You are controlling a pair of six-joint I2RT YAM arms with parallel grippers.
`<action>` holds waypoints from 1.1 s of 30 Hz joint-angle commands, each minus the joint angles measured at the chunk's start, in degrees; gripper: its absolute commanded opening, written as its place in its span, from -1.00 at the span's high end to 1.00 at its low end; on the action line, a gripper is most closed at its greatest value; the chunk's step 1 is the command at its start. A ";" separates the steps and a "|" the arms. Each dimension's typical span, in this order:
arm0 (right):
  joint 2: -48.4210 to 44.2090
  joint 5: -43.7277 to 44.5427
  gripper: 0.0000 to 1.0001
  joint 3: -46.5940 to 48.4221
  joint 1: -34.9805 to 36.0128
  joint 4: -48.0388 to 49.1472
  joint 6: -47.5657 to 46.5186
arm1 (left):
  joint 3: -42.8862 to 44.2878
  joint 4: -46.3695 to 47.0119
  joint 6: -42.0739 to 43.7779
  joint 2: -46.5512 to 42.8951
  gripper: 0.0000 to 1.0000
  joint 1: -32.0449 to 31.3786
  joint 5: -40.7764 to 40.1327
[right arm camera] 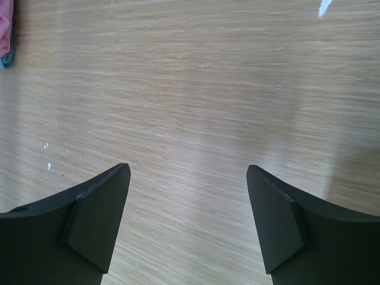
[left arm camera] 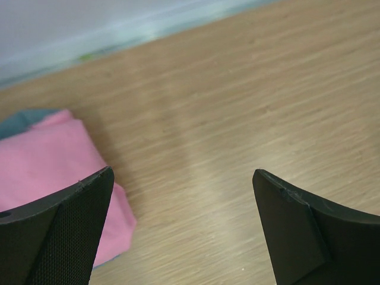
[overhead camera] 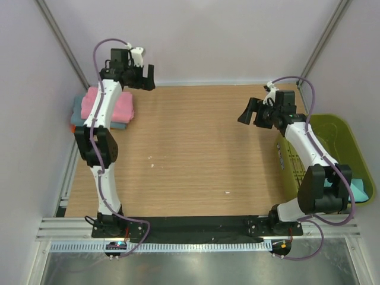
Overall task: Fold and stack the t-shirts
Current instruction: Neatly place the folded tshirt to the corner
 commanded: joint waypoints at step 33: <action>-7.72 -1.65 -0.71 -6.02 -15.12 4.09 7.35 | 3.45 -4.55 4.16 23.15 -0.99 -2.52 -33.01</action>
